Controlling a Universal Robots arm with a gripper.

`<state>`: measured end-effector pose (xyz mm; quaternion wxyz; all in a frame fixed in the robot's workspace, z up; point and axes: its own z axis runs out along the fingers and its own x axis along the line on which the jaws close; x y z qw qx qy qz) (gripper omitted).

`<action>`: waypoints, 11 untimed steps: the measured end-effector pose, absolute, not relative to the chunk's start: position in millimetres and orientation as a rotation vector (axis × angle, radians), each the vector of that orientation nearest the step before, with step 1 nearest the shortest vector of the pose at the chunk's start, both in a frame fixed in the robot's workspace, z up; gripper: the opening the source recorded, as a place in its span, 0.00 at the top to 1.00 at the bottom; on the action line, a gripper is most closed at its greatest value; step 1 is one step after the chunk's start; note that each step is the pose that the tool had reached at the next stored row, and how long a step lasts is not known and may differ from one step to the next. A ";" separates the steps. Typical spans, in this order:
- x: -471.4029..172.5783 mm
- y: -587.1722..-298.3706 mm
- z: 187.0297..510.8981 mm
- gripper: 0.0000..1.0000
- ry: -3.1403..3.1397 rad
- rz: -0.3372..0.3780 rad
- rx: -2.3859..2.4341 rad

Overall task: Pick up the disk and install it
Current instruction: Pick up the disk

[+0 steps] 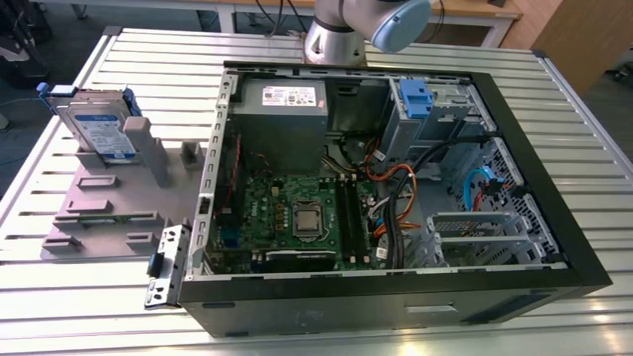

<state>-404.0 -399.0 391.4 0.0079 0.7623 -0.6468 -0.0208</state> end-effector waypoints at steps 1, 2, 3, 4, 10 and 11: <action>-404.0 -399.0 391.4 0.89 -2.020 -0.065 2.384; -404.0 -399.0 391.4 0.89 -2.019 -0.065 2.385; -404.0 -399.1 391.4 0.89 -2.017 -0.065 2.387; -403.9 -399.1 391.4 0.89 -2.016 -0.065 2.388; -404.0 -399.0 391.4 0.89 -2.006 -0.065 2.396; -404.0 -399.0 391.4 0.89 -2.005 -0.065 2.397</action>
